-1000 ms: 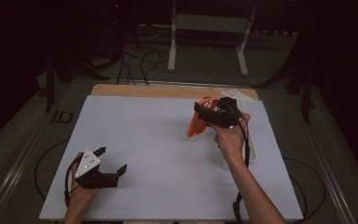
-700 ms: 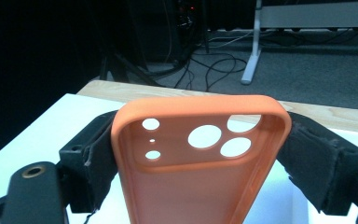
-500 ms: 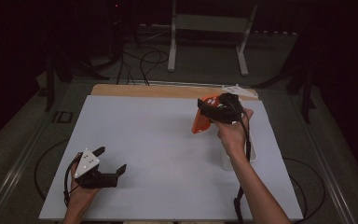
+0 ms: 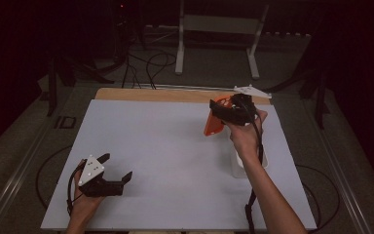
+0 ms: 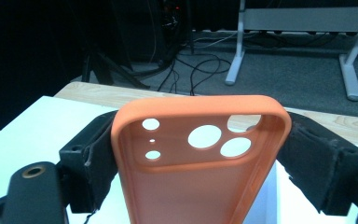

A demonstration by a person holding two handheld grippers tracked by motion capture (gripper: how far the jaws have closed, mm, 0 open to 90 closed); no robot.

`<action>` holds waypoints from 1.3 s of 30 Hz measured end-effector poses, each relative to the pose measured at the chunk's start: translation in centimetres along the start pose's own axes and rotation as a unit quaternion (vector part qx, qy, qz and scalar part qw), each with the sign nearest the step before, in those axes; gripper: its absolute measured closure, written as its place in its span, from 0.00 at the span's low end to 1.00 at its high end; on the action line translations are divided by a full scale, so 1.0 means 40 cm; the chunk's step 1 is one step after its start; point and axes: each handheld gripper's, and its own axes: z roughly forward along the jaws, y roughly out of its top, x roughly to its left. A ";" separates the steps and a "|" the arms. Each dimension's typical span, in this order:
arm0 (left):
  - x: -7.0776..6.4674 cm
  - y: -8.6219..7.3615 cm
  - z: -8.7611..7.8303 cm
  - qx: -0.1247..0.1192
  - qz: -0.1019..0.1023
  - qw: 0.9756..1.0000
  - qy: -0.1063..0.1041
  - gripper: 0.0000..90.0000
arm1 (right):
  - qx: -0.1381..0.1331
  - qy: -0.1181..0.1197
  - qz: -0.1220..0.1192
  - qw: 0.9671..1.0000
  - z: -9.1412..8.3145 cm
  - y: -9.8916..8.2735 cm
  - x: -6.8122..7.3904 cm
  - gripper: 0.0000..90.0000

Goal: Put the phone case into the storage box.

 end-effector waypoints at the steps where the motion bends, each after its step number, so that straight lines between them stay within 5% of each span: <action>1: 0.000 0.000 0.000 0.000 -0.001 1.000 0.001 0.00 | 0.001 -0.001 0.000 1.000 0.002 0.000 -0.002 0.19; 39: 0.002 0.000 0.001 0.001 -0.001 1.000 0.003 0.00 | -0.006 -0.036 0.008 0.999 0.023 0.054 -0.038 0.19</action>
